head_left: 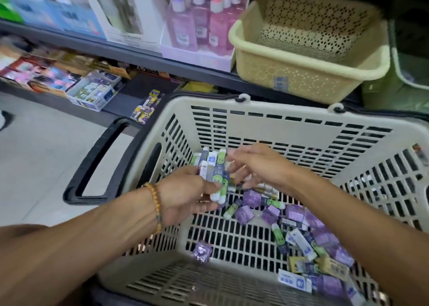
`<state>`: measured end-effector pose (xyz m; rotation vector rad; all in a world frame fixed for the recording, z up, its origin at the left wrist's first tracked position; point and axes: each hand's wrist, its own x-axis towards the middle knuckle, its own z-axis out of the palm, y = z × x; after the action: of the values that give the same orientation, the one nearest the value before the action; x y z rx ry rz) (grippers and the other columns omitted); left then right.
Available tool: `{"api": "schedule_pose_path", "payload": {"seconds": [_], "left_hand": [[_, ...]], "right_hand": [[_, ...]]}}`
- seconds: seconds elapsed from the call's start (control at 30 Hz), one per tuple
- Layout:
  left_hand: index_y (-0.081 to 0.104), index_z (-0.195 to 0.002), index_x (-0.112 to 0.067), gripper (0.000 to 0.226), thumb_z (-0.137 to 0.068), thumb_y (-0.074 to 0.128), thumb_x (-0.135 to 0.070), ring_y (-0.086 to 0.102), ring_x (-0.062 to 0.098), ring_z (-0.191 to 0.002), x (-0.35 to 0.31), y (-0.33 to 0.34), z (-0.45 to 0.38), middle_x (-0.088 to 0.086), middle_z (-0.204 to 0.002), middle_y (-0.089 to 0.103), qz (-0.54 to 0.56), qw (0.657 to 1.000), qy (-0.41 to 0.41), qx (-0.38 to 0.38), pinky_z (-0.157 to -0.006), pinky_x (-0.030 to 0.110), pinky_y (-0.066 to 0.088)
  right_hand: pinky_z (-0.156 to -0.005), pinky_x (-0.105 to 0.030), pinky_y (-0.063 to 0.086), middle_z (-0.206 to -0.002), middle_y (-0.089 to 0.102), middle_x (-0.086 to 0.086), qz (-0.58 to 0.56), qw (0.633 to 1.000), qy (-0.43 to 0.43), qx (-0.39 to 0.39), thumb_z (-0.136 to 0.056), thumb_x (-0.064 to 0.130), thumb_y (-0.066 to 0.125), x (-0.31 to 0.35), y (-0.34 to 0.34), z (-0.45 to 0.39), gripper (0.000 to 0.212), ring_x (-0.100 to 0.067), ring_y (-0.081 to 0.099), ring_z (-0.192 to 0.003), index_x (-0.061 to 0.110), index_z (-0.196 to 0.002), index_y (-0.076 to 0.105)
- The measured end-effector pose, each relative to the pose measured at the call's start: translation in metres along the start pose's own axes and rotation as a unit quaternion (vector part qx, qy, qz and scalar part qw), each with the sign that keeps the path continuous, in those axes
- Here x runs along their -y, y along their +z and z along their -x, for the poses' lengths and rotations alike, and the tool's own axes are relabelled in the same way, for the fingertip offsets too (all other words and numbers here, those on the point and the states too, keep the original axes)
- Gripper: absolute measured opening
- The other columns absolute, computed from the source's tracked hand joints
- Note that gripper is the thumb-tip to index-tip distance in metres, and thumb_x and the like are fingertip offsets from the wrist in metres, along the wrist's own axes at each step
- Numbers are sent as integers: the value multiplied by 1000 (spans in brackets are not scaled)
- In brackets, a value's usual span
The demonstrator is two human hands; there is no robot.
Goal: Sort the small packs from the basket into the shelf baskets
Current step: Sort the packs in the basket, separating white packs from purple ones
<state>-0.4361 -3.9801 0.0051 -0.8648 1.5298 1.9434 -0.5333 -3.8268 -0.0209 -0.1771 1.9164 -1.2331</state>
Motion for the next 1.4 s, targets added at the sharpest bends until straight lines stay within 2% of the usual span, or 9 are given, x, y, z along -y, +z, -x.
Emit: {"api": "schedule_pose_path", "payload": {"seconds": [0.13, 0.27, 0.43, 0.73, 0.87, 0.97, 1.13, 1.23, 1.4], "left_hand": [[61, -114, 2, 27, -87, 59, 7, 65, 27, -91, 1, 8, -4, 21, -109, 69, 27, 999, 23, 18, -78, 34, 55], [61, -112, 0, 35, -79, 67, 9, 69, 25, -91, 4, 11, -5, 18, -105, 70, 17, 999, 47, -19, -69, 26, 59], [58, -107, 3, 32, -77, 67, 13, 69, 28, -92, 1, -1, -8, 20, -103, 70, 39, 995, 49, -76, -60, 22, 58], [64, -106, 0, 34, -74, 75, 1, 70, 23, -77, -3, 3, -16, 18, -94, 73, 5, 995, 59, -77, -59, 21, 55], [65, -103, -2, 34, -72, 78, -1, 69, 19, -71, -10, 8, -21, 14, -88, 74, -25, 995, 63, -72, -59, 22, 54], [67, -101, -3, 31, -72, 79, 0, 67, 18, -68, -11, 15, -24, 12, -83, 73, -41, 996, 67, -44, -58, 22, 54], [64, -101, -1, 12, -89, 62, -3, 72, 19, -72, -13, 15, -31, 14, -89, 74, 3, 994, 83, -66, -62, 25, 58], [61, -102, 2, 12, -93, 55, -2, 72, 24, -74, -16, 9, -34, 19, -93, 71, 16, 990, 81, -111, -63, 29, 60], [63, -103, -3, 11, -93, 60, -8, 71, 19, -62, -12, 14, -34, 11, -84, 75, -54, 989, 88, -108, -53, 24, 56]], "right_hand": [[-60, -19, 55, -80, 67, -6, -49, 996, -6, 67, -89, 17, 68, 3, 2, 15, 18, -12, 64, -65, 10, -105, 66], [-53, -17, 50, -71, 65, -7, -63, 998, -13, 14, -87, 13, 69, 4, 4, 17, 7, -10, 58, -58, 8, -93, 70], [-53, -17, 51, -77, 68, -9, -25, 988, 3, -155, -89, 8, 69, -11, -5, -2, 5, -8, 59, -55, 8, -94, 69], [-76, -31, 59, -85, 71, -4, 10, 977, -43, -208, -96, 14, 58, -17, 11, -29, 18, -12, 71, -74, 21, -79, 61], [-51, -18, 49, -75, 68, 1, -33, 989, -91, -110, -91, 40, 65, -11, 5, -12, 16, -6, 62, -55, 25, -93, 70], [-50, -18, 47, -67, 68, 2, -24, 994, -103, -27, -89, 30, 70, -9, 6, -6, 13, -7, 60, -53, 22, -99, 70], [-48, -24, 46, -65, 61, -3, -131, 985, -58, -96, -95, 15, 62, -18, -13, -6, 10, -12, 53, -50, 9, -89, 68], [-51, -25, 48, -67, 61, -7, -84, 987, 9, -138, -96, 10, 59, -29, -25, -8, 13, -14, 55, -51, 6, -89, 68], [-57, -22, 54, -86, 68, -17, -84, 991, 38, -102, -93, -2, 57, -25, -16, -14, 13, -16, 64, -61, -2, -105, 62]]}}
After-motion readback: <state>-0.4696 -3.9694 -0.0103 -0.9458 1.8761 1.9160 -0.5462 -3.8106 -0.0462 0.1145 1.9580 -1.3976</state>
